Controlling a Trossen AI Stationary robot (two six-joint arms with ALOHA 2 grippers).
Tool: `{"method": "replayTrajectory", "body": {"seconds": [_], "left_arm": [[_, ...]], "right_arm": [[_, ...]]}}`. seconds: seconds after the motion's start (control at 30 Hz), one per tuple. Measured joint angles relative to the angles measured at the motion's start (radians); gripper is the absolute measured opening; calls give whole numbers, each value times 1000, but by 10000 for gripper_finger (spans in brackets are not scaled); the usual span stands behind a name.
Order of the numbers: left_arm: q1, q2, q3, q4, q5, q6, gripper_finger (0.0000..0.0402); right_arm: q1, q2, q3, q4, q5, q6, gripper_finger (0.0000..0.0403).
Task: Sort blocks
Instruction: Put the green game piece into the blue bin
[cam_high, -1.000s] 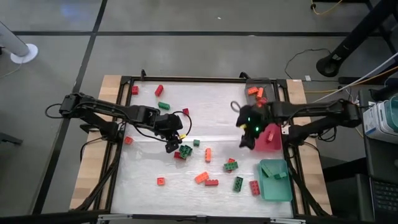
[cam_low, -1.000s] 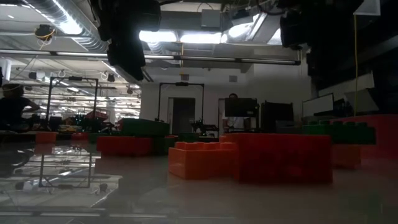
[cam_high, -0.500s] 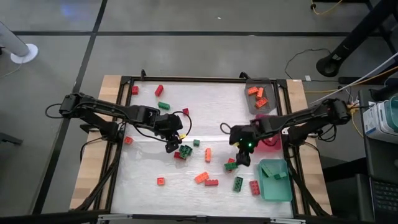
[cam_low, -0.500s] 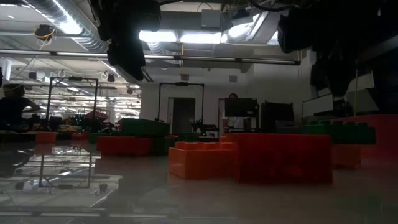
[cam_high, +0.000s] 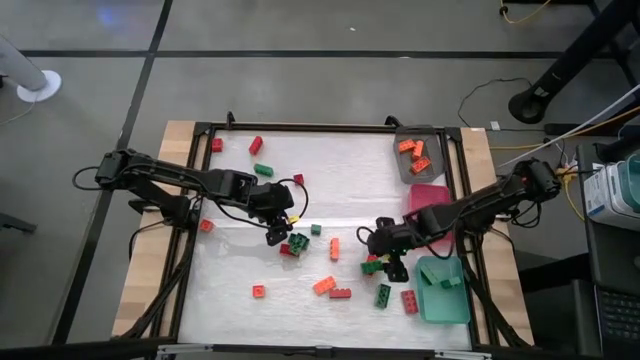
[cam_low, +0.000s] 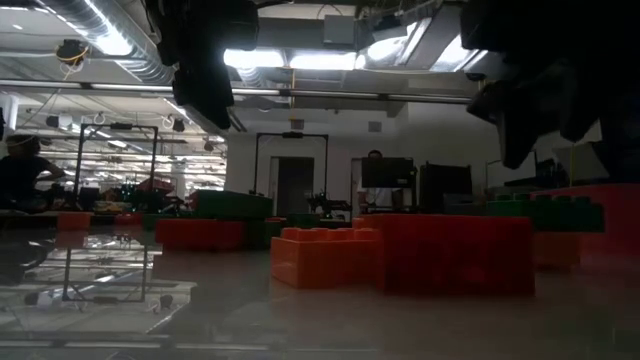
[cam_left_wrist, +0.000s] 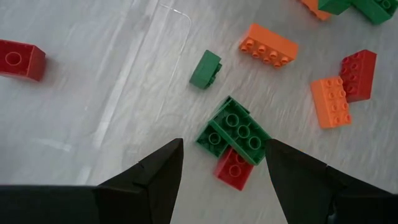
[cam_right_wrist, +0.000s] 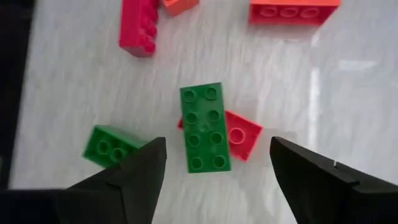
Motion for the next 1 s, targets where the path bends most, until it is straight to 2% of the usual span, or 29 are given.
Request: {"method": "replayTrajectory", "body": {"seconds": [0.2,0.77,1.0], "left_arm": [[0,0,0,0,0,0,217],[0,0,0,0,0,-7,217],[0,0,0,1,0,-7,217]], "right_arm": [[64,0,0,4,83,-1,286],[88,149,0,38,103,1,285],[88,157,0,39,103,1,246]]}}
